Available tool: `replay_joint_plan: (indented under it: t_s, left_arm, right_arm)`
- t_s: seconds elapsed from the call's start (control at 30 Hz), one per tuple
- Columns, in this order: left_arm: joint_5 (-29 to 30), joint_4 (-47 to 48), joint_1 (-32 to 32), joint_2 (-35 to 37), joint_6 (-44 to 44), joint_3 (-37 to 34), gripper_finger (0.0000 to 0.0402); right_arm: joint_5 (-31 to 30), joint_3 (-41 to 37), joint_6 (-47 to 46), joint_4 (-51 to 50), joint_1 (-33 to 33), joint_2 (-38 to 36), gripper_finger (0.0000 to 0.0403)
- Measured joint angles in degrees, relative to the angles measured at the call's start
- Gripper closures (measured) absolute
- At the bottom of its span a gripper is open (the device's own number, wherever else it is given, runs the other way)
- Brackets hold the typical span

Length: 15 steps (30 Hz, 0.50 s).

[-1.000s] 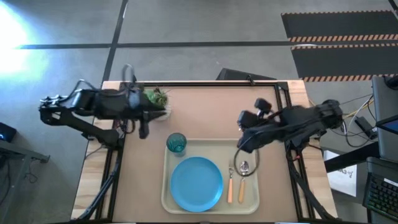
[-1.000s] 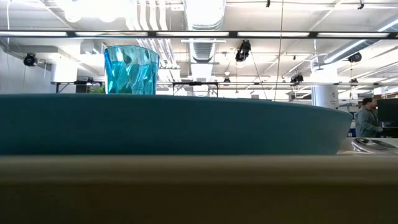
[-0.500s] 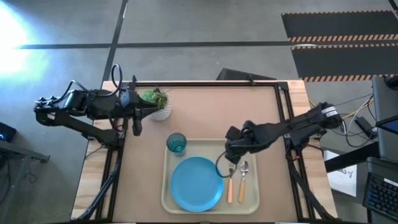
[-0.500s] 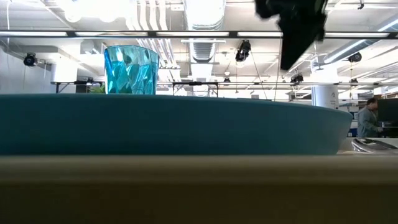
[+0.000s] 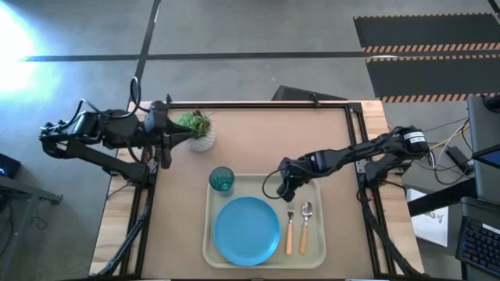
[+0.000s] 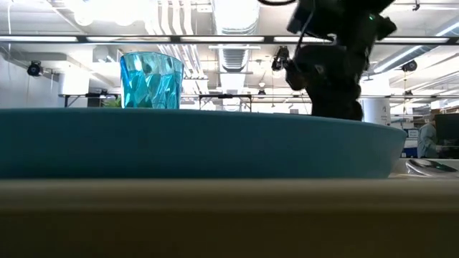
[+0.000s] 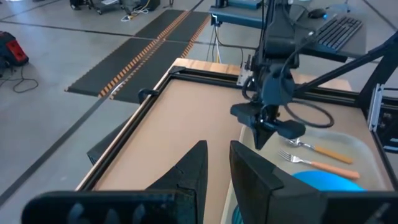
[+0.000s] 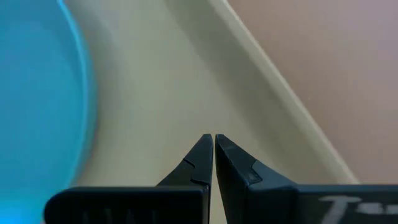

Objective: Pick and place plate/cup/fork/spoon on tray
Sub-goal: Adjust the gray tray

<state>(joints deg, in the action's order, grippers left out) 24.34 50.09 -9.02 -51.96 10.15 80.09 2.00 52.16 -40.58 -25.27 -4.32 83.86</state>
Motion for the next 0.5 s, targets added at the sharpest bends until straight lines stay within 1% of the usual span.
replay_joint_plan:
  t_s: [0.1, 0.27, 0.5]
  left_arm:
    - [0.0, 0.0, 0.0, 0.6, 0.0, 0.0, 0.0352]
    - [0.0, 0.0, 0.0, 0.9, 0.0, 0.0, 0.0352]
    - [0.0, 0.0, 0.0, 0.4, 0.0, -0.1, 0.0352]
  right_arm:
    - [1.0, -2.4, -1.9, 0.6, -0.1, -0.1, 0.0394]
    - [1.0, -5.2, -2.7, 0.7, 0.0, -0.1, 0.0394]
    - [-0.8, -6.3, 1.3, 0.7, 2.9, -0.1, 0.0394]
